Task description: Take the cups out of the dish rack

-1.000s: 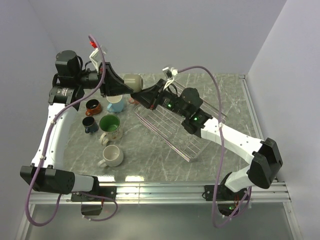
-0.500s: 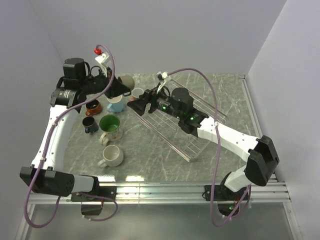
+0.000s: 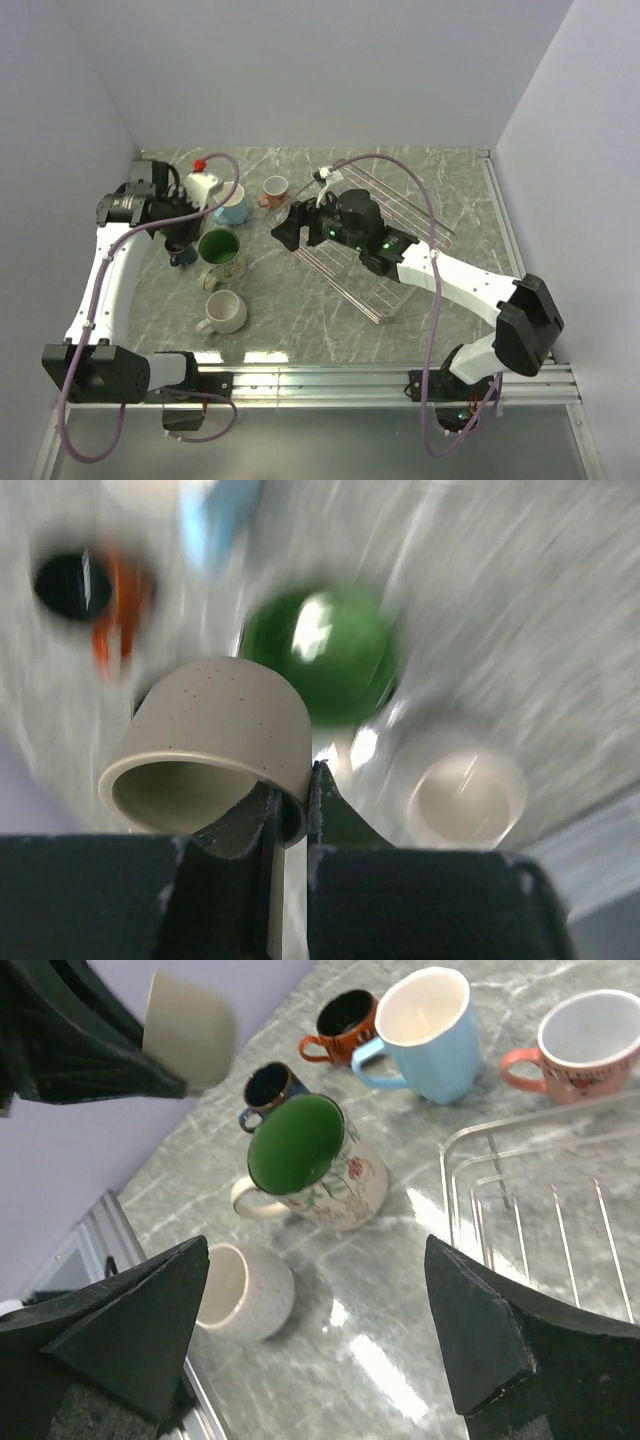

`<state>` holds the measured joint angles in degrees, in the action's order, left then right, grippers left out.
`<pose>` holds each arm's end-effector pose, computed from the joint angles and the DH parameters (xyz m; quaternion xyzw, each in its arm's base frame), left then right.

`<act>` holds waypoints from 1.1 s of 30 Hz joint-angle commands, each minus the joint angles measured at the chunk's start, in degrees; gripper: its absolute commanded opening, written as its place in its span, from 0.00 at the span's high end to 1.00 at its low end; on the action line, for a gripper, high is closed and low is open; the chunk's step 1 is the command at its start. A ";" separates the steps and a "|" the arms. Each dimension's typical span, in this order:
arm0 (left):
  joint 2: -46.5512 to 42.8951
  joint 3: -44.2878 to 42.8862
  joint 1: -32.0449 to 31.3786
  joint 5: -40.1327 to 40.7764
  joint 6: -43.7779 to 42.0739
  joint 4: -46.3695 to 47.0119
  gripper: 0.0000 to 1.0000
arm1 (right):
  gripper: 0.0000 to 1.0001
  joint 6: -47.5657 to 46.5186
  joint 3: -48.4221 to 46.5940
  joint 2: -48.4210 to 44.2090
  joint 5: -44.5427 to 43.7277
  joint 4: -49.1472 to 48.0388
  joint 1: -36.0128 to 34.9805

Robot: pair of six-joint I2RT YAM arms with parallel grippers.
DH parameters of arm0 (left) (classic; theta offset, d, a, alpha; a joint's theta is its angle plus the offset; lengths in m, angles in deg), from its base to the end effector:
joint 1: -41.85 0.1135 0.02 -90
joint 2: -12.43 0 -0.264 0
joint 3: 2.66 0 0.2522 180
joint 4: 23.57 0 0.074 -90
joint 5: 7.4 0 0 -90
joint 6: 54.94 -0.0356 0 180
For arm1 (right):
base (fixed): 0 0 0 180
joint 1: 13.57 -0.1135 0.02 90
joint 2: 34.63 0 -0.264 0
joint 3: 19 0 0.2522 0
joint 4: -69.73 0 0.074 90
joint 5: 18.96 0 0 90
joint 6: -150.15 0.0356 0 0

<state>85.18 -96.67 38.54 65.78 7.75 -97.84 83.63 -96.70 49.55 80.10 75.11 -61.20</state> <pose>0.2408 -0.0242 0.3707 0.2925 0.8926 -0.0704 0.3358 0.2322 0.2628 0.3252 -0.2106 0.7464 0.4152 0.4755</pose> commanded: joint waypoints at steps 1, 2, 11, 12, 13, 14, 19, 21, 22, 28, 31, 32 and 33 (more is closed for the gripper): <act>-3.31 5.09 5.14 8.82 -9.68 -7.94 1.00 | 0.05 -1.34 1.62 -4.46 -1.32 -2.07 0.00; -3.58 6.58 6.98 8.82 -10.30 -8.48 1.00 | 0.05 -1.42 2.32 -4.90 -1.41 -2.16 0.00; -2.62 22.93 14.12 4.00 -12.59 -1.64 1.00 | 0.05 -4.23 6.54 -8.76 -3.78 -3.22 0.09; -2.27 23.64 14.12 4.16 -12.24 0.81 1.00 | 0.05 -4.67 6.90 -9.21 -4.05 -3.31 0.00; -1.65 24.26 14.12 4.42 -11.54 2.05 1.00 | 0.05 -5.37 7.16 -9.56 -4.31 -3.39 0.09; -1.04 24.78 14.12 4.60 -11.10 3.37 1.00 | 0.05 -5.73 7.77 -10.43 -4.84 -3.40 0.00; 4.49 26.37 14.12 4.95 -9.61 6.54 0.99 | 0.05 -7.22 9.36 -12.28 -7.12 -3.31 0.09; 5.38 27.77 14.12 6.09 -8.12 8.56 0.99 | 0.05 -7.49 10.06 -12.81 -7.56 -3.83 0.09; 6.17 28.30 14.03 7.05 -7.85 10.22 0.99 | 0.05 -7.58 10.24 -12.99 -8.00 -4.01 0.00; 6.53 30.85 14.04 6.89 -5.56 13.92 0.93 | 0.05 -8.19 10.86 -13.69 -8.71 -3.66 0.00; 7.31 31.47 14.03 6.19 -5.21 14.89 0.83 | 0.05 -8.28 10.68 -13.52 -8.88 -3.48 0.00; 7.58 31.64 14.12 6.01 -5.12 15.07 0.80 | 0.04 -8.28 10.51 -13.60 -8.97 -3.40 0.09; 7.76 31.73 14.12 6.01 -5.12 15.25 0.77 | 0.05 -8.28 10.50 -13.52 -8.88 -3.31 0.00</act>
<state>92.79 -65.18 52.53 72.84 1.67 -85.10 76.64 -85.79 37.68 72.28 73.32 -61.20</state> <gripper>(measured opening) 0.215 0.954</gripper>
